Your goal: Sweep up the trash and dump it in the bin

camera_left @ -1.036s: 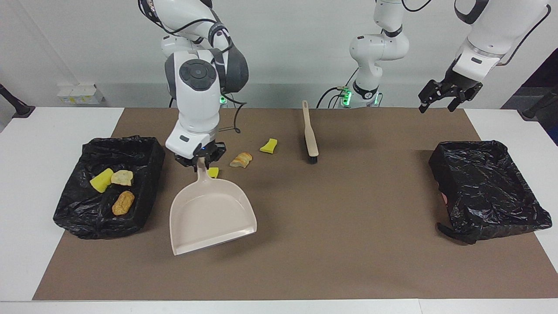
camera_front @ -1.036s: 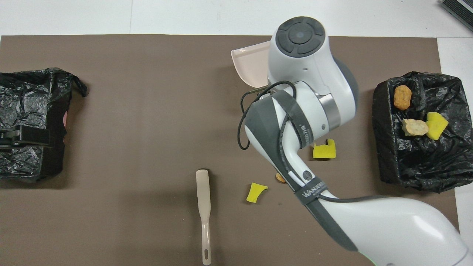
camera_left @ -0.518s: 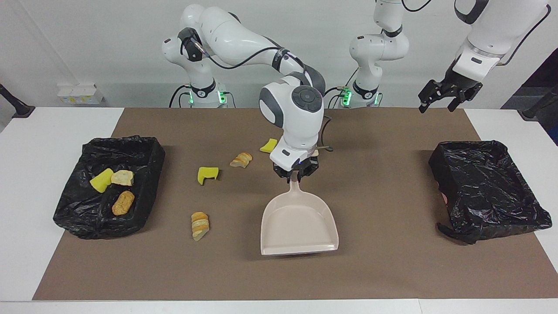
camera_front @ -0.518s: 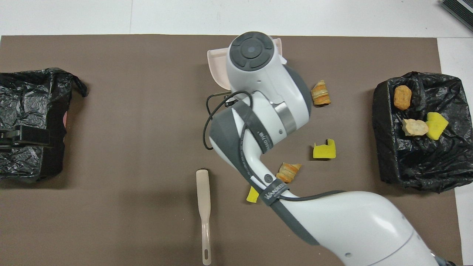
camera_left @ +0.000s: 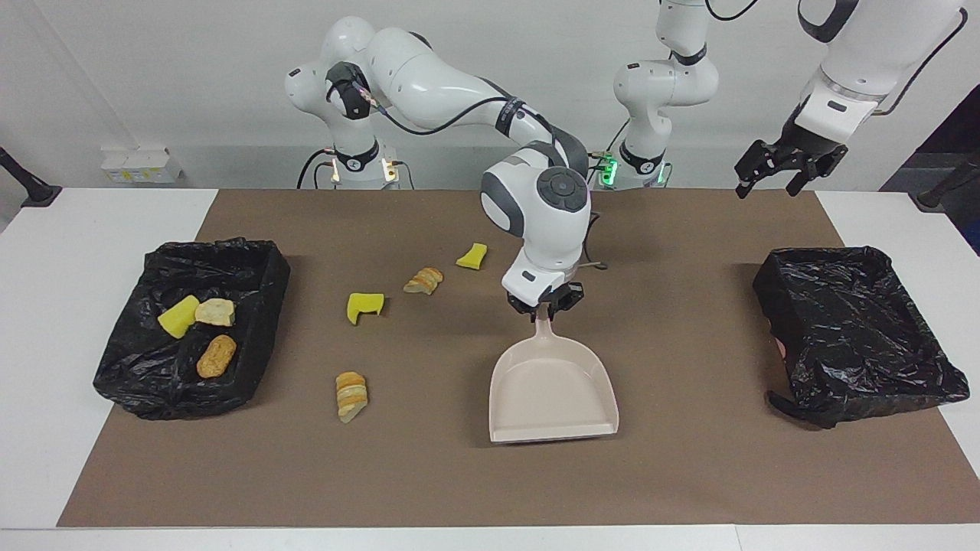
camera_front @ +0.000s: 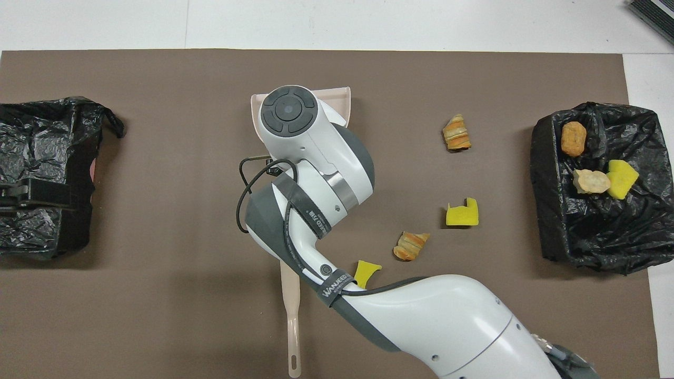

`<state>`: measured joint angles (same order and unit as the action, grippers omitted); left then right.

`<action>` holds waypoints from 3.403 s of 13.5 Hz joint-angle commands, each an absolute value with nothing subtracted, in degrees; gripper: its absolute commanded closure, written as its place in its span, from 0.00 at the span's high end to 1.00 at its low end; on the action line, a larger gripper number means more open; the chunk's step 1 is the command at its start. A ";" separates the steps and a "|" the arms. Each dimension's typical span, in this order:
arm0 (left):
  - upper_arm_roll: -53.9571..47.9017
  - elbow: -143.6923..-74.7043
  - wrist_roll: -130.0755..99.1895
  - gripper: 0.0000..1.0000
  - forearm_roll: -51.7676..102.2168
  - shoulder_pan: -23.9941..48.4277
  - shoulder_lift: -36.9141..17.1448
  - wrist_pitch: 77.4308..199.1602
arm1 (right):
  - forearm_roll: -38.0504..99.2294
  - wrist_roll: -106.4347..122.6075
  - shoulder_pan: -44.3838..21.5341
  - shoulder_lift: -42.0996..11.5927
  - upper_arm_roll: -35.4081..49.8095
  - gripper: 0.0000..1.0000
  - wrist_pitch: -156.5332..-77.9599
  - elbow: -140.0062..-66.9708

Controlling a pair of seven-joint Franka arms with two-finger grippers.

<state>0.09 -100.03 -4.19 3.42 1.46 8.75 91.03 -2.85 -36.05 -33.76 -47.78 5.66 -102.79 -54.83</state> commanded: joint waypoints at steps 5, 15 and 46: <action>-0.09 -98.26 -4.22 1.00 2.55 1.14 8.00 89.38 | -1.76 -37.79 -33.66 -49.66 6.15 0.00 -102.74 -52.82; -0.09 -98.26 -4.22 1.00 2.55 1.14 8.00 89.47 | -2.55 -38.14 -33.58 -49.31 6.42 0.14 -103.79 -53.61; -1.23 -91.91 -20.21 1.00 2.46 21.08 -18.72 118.55 | 1.41 -57.48 -52.99 -4.84 6.94 0.81 -127.18 -123.39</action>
